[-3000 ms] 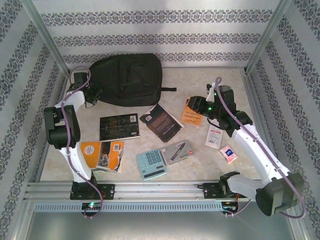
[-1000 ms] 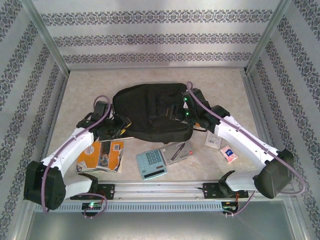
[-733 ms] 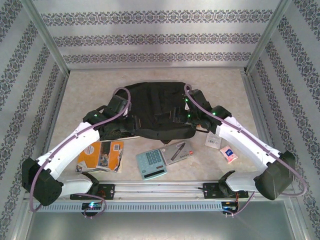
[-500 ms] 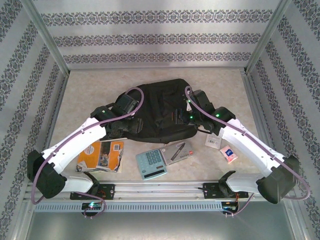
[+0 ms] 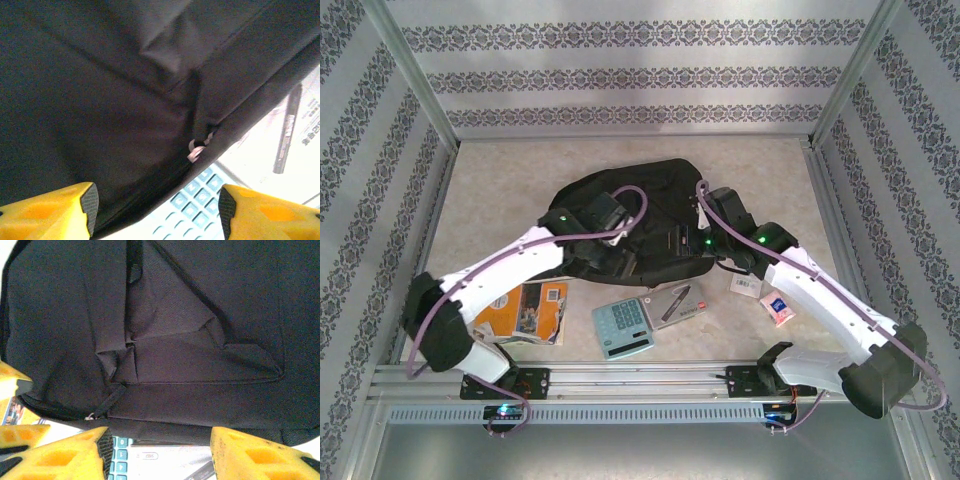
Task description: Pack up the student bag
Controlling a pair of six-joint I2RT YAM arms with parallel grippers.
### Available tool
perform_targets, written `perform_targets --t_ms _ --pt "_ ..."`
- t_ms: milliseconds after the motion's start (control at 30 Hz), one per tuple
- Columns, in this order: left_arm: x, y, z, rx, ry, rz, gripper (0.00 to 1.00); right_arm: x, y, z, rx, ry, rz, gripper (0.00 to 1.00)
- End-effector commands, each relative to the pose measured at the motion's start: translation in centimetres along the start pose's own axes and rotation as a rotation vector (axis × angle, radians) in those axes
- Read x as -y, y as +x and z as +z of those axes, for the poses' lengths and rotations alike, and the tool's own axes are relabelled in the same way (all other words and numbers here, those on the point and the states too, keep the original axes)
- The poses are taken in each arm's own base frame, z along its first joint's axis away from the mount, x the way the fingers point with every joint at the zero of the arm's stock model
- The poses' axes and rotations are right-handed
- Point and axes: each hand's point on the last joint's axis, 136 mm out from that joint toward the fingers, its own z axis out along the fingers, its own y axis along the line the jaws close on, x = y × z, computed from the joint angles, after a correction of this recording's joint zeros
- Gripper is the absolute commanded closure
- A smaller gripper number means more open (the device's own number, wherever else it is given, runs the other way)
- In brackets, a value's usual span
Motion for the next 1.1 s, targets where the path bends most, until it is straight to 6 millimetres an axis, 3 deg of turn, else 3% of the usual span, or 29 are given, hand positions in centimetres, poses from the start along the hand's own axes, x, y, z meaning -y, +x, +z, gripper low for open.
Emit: perform_targets --t_ms 0,233,433,833,967,1067 --pt "2.4 -1.9 0.9 0.029 0.041 0.041 0.34 0.2 0.0 -0.3 0.017 -0.03 0.022 0.47" --pt "1.7 -3.6 2.6 0.043 -0.057 0.022 0.39 0.8 0.5 -0.3 0.021 -0.035 0.051 0.48" --pt "2.0 -4.0 4.1 0.035 -0.062 -0.011 0.5 1.2 0.5 -0.4 0.028 -0.027 0.061 0.49" --pt "2.6 -2.9 6.6 -0.008 -0.104 -0.005 0.53 1.6 0.5 0.6 0.012 -0.017 0.067 0.49" --pt "1.2 -3.5 7.1 0.025 -0.185 0.003 0.75 1.4 0.4 0.5 0.015 -0.026 0.071 0.5" --pt "1.4 -3.9 7.3 0.035 -0.182 0.005 0.86 1.5 0.2 0.2 0.028 -0.023 0.069 0.5"
